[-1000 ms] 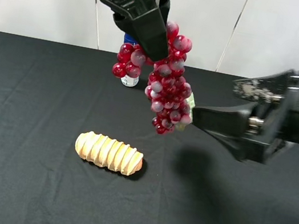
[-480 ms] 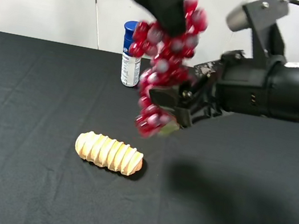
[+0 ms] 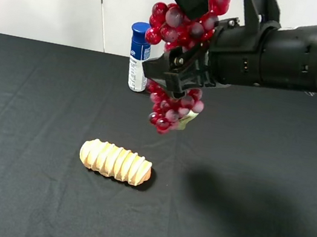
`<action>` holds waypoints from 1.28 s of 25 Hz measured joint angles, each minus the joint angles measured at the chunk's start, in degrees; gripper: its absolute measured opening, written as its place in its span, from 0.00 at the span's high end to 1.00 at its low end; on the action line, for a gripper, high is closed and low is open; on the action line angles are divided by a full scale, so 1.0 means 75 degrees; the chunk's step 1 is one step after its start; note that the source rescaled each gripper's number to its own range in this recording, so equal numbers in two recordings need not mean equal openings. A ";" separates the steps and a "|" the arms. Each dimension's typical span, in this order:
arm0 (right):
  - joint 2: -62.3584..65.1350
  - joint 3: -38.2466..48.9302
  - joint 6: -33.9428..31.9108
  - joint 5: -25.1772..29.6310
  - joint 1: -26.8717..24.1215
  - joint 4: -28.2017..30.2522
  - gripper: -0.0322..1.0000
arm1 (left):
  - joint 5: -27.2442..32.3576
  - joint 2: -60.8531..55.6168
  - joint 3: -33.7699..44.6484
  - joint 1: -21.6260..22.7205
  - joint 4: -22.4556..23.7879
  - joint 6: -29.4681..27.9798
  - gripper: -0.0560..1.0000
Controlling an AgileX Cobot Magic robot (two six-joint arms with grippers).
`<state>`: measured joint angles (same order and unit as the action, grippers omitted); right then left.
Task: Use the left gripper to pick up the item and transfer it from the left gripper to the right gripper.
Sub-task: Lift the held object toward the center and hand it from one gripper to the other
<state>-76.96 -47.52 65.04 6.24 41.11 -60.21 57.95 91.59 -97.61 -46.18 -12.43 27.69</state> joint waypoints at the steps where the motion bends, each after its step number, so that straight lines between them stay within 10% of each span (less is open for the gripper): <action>1: -0.0050 -0.0006 0.0000 0.0000 0.0000 -0.0008 0.00 | 0.0007 0.0000 0.0000 0.0000 0.0000 0.0000 0.95; 3: -0.0094 -0.0006 0.0000 0.0000 0.0000 -0.0024 0.15 | 0.0012 0.0000 0.0000 0.0000 0.0013 0.0000 0.95; 6: -0.0118 -0.0006 0.0000 0.0000 0.0000 -0.0024 0.91 | 0.0012 0.0000 0.0000 0.0000 0.0024 0.0000 0.95; 20: -0.0118 -0.0006 -0.0015 0.0000 0.0000 -0.0009 0.95 | -0.0025 0.0000 0.0000 0.0000 0.0391 -0.0019 0.92; 26: -0.0142 -0.0006 -0.0024 0.0009 0.0000 -0.0002 0.95 | -0.0156 0.0000 -0.0010 0.0000 0.0738 -0.0533 0.17; 32: -0.0142 -0.0006 -0.0024 0.0009 0.0000 -0.0002 0.95 | -0.0150 0.0000 -0.0010 0.0000 0.0902 -0.0633 0.01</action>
<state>-78.02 -47.57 64.86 6.30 41.11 -60.22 56.83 91.59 -97.68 -46.18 -5.67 22.95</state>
